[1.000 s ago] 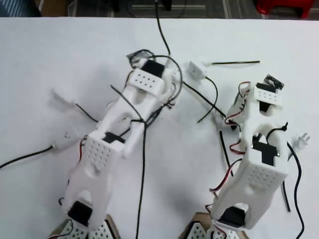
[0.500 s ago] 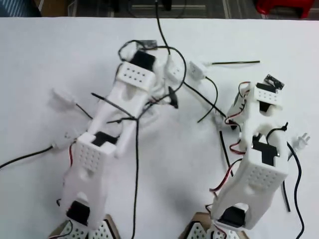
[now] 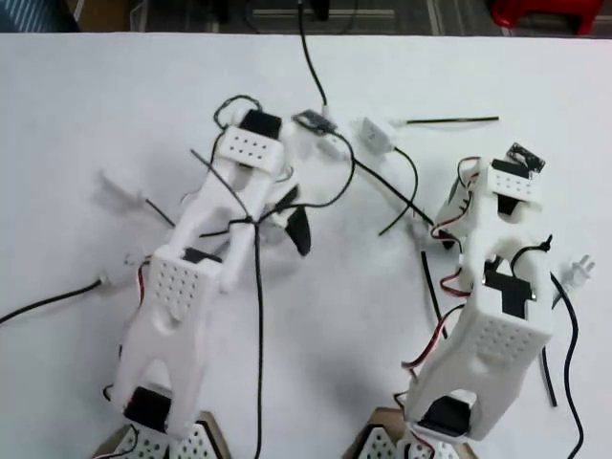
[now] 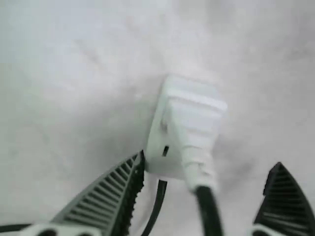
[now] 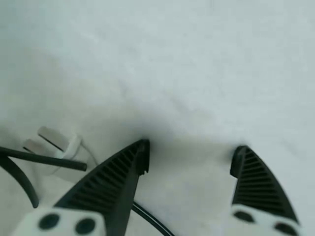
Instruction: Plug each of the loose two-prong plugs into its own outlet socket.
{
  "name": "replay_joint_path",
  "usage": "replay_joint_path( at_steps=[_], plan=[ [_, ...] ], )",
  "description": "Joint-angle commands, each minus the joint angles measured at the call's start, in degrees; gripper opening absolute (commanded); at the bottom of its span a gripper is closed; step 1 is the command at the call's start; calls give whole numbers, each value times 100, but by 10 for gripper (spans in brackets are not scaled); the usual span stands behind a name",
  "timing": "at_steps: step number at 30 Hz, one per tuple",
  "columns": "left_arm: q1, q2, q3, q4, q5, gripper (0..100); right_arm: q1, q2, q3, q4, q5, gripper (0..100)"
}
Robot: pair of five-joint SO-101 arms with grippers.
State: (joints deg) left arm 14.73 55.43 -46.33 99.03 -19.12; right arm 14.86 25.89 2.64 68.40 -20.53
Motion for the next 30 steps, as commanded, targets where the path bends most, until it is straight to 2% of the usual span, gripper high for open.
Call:
replay_joint_path(
  at_steps=[1, 8, 13, 17, 23, 27, 30],
  plan=[
    [-13, 145, -176, -97, -123, 377, -84, -101, -70, -251, 70, 265],
    [-171, 321, -756, -158, -79, 364, -84, -101, -70, -251, 70, 265],
    [-145, 497, -1248, -167, -53, 133, -84, -101, -70, -251, 70, 265],
    [-84, 646, -1688, -141, 387, 124, -84, -101, -70, -251, 70, 265],
    [444, 945, -2593, -352, 466, 104, -84, -92, -70, -251, 70, 265],
    [708, 1130, -3534, -1029, 1029, 105, -84, -92, -70, -251, 70, 265],
    [752, 1349, -3991, -1723, 1090, 103, -84, -92, -70, -259, 70, 265]
  ],
)
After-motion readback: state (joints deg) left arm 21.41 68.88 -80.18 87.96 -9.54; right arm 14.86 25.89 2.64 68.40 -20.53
